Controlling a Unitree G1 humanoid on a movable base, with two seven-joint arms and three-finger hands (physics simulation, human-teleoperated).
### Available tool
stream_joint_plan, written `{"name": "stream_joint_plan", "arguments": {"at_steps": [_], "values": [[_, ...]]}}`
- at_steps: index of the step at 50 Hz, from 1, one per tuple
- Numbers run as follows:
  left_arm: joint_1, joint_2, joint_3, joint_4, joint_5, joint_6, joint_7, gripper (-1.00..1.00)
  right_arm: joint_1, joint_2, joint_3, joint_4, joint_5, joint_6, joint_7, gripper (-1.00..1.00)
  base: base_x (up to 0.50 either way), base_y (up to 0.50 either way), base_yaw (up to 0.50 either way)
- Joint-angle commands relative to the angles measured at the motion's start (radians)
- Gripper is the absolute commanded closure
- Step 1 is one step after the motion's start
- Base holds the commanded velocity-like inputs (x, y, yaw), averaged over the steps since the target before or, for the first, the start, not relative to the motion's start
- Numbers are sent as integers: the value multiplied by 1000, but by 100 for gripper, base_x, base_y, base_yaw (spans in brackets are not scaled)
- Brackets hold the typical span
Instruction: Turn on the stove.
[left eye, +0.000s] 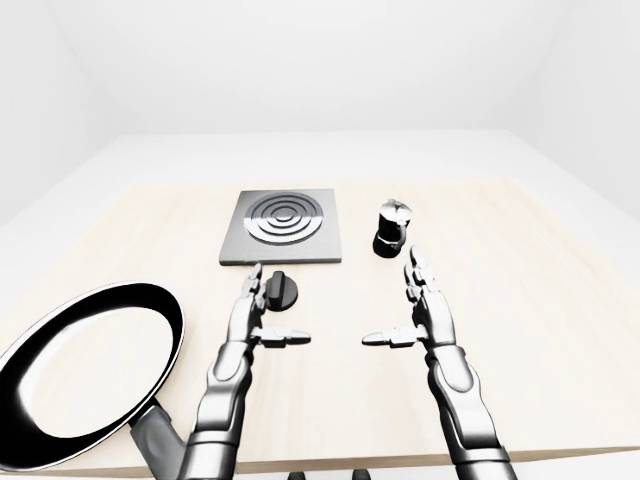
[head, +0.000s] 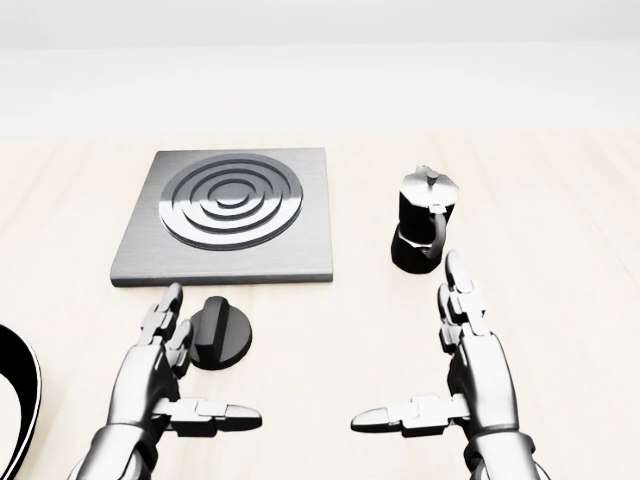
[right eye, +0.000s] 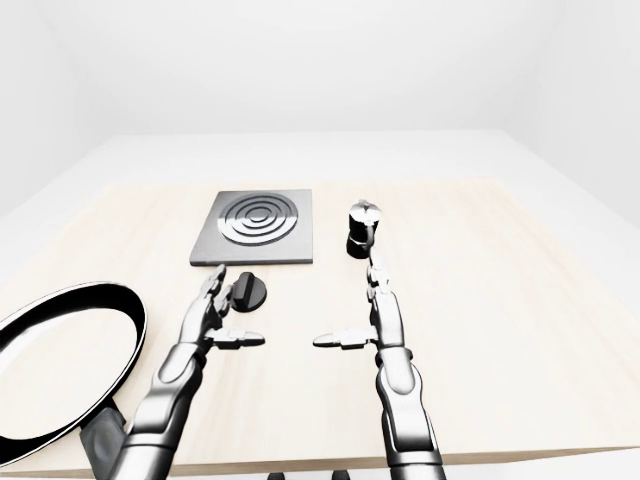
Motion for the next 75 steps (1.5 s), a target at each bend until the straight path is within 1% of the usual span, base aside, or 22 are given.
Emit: {"name": "stream_joint_plan", "arguments": {"at_steps": [1,6,17,26,36,41,46,51,58,64,67,75], "values": [[-20,-1,-10,47,8,0,-29,-100,0,1,2,1,-1,-1,1,-100,0,0,0],[-15,-2,-10,33,11,0,-29,-100,0,0,2,-5,-1,3,2,-100,0,0,0],[-14,-4,-12,38,15,0,-33,-100,1,0,2,6,-2,-1,3,-100,0,0,0],[9,-5,-26,-11,38,0,-41,-100,2,0,4,4,-3,-1,6,-100,0,0,0],[51,-7,-54,-71,93,0,-76,-100,8,1,8,10,-8,-1,9,-100,0,0,0],[85,-9,-81,-109,130,0,-115,-100,13,1,10,-3,-10,-1,12,-100,0,0,0],[105,-8,-91,-153,152,0,-136,-100,15,2,12,-7,-13,-1,13,-100,0,0,0],[117,-12,-99,-163,172,0,-140,-100,15,2,13,-4,-14,-1,13,-100,0,0,0],[121,-11,-90,-205,175,0,-139,-100,12,2,12,3,-15,-1,12,-100,0,0,0],[119,-14,-56,-277,140,0,-102,-100,10,1,10,2,-13,-1,12,-100,0,0,0],[121,-13,-48,-312,128,0,-88,-100,9,1,9,-3,-12,-1,12,-100,0,0,0],[105,1,12,-449,77,0,-48,-100,4,0,5,-2,-9,-1,8,-100,0,0,0]]}}
